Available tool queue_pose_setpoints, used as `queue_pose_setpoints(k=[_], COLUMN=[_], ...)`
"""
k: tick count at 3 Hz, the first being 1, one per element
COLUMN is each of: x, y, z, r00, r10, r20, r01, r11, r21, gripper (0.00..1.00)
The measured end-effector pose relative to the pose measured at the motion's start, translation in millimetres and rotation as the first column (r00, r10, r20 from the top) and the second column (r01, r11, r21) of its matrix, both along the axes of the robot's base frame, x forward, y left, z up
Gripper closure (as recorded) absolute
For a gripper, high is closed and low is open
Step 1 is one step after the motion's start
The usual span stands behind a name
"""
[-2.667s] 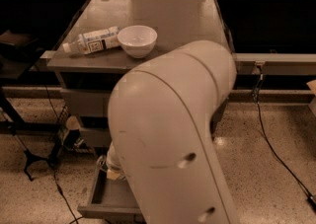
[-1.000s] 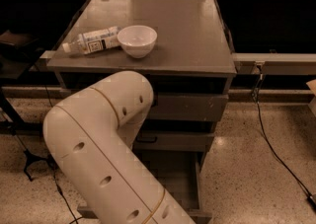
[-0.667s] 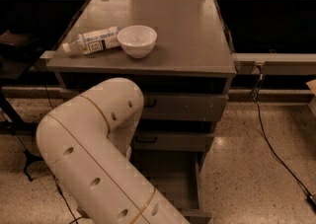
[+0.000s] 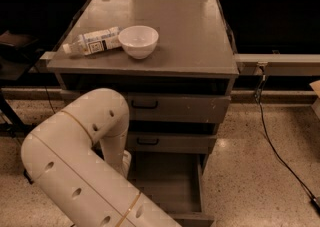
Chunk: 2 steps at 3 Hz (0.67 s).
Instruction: Place redbull can into bottom drawer
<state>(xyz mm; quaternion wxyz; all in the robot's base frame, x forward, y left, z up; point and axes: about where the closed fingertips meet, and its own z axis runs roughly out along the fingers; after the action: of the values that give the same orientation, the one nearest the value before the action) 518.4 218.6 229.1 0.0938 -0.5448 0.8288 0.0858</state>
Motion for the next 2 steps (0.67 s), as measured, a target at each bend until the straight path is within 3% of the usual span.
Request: queue_pose_setpoints(k=[2], x=[7.1], y=[6.4], z=[-13.4], r00=[0.9987], r10=[-0.041], r20=[0.030], r01=[0.042], r11=[0.999], r21=[-0.023], gripper=[0.38])
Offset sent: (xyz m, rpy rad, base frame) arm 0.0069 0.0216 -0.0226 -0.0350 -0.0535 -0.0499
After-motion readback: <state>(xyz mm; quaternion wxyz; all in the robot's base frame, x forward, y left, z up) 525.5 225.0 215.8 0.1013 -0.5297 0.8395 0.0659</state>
